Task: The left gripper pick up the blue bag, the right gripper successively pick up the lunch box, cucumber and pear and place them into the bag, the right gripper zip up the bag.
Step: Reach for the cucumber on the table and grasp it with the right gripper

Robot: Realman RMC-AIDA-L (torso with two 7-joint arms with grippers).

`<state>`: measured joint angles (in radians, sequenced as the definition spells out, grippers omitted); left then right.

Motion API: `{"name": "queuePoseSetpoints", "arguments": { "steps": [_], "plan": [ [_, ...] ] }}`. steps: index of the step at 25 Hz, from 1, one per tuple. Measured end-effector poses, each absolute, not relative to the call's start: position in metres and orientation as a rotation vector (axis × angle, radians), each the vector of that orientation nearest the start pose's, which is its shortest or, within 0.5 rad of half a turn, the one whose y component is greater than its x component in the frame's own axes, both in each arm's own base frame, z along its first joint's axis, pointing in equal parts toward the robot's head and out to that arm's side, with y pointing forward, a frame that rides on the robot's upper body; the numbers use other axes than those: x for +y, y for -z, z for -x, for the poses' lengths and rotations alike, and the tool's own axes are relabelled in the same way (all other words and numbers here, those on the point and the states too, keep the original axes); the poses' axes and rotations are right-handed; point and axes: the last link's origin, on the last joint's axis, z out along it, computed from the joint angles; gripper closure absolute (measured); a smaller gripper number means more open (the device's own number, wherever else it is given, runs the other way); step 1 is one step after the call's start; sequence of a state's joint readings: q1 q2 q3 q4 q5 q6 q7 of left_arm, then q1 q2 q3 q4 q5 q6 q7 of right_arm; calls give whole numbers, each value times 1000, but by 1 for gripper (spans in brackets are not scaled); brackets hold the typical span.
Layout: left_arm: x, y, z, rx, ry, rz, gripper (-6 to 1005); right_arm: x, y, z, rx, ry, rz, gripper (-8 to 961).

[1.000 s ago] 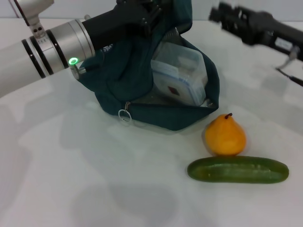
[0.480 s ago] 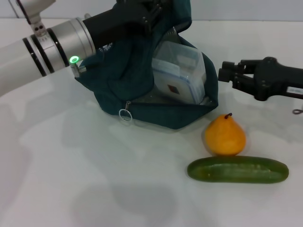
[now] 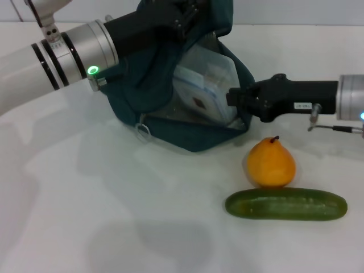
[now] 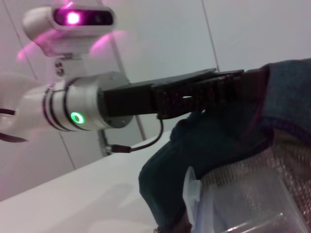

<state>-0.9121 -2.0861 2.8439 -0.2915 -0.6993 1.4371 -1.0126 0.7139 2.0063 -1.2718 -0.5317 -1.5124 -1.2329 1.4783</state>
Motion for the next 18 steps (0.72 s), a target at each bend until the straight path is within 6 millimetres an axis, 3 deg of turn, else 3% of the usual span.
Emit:
{"name": "queuePoseSetpoints", "arguments": {
  "steps": [13, 18],
  "plan": [
    [401, 22, 181, -438, 1102, 2432, 953, 416, 36, -168, 551, -709, 2635, 854],
    [400, 20, 179, -448, 1094, 2478, 953, 415, 35, -168, 549, -722, 2636, 851]
  ]
}}
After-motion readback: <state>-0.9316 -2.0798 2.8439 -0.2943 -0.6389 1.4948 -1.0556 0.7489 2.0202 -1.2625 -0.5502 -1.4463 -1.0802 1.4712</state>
